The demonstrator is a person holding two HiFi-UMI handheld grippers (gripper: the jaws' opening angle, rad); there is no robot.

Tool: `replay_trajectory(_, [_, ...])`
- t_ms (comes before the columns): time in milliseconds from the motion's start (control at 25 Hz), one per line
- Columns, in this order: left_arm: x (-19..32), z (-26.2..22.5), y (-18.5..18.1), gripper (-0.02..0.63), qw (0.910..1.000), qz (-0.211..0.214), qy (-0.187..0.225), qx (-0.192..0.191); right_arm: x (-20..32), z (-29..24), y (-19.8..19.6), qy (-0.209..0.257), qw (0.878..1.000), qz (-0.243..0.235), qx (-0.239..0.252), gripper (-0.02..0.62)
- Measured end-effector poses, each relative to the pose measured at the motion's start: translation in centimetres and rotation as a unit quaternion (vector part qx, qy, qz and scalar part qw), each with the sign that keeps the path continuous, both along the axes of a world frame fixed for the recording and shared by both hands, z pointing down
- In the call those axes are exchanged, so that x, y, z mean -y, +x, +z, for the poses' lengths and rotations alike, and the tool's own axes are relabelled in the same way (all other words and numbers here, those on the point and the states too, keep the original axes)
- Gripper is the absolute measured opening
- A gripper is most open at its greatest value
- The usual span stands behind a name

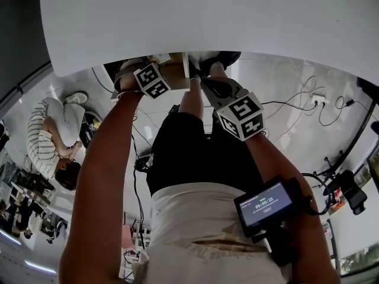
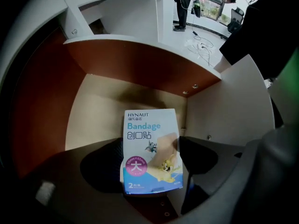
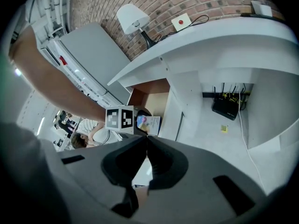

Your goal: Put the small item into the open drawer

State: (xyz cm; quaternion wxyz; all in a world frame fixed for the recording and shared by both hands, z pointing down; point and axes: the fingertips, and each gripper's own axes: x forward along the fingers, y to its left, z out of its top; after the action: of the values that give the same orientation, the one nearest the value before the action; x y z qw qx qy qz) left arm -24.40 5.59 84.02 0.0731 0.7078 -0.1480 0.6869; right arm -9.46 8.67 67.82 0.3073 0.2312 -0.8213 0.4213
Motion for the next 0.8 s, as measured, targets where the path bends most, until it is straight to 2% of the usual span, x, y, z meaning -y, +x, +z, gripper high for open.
replay_trajectory(240, [0.6,1.6,0.5,0.379,0.9996,0.025,0.004,0.010,-0.5,1.0,1.0,-0.007,1.000,0.002,-0.006,0.006])
replay_trajectory(520, [0.7,1.8,0.5,0.379,0.9970,0.059,0.043,0.026,-1.2,1.4,0.7,-0.014,1.000,-0.003,-0.004,0.006])
replay_trajectory(800, [0.6,1.2,0.1,0.379,0.9987,0.032,0.039,0.012,-1.5,1.1,0.2,-0.015,1.000,-0.008,-0.004,0.006])
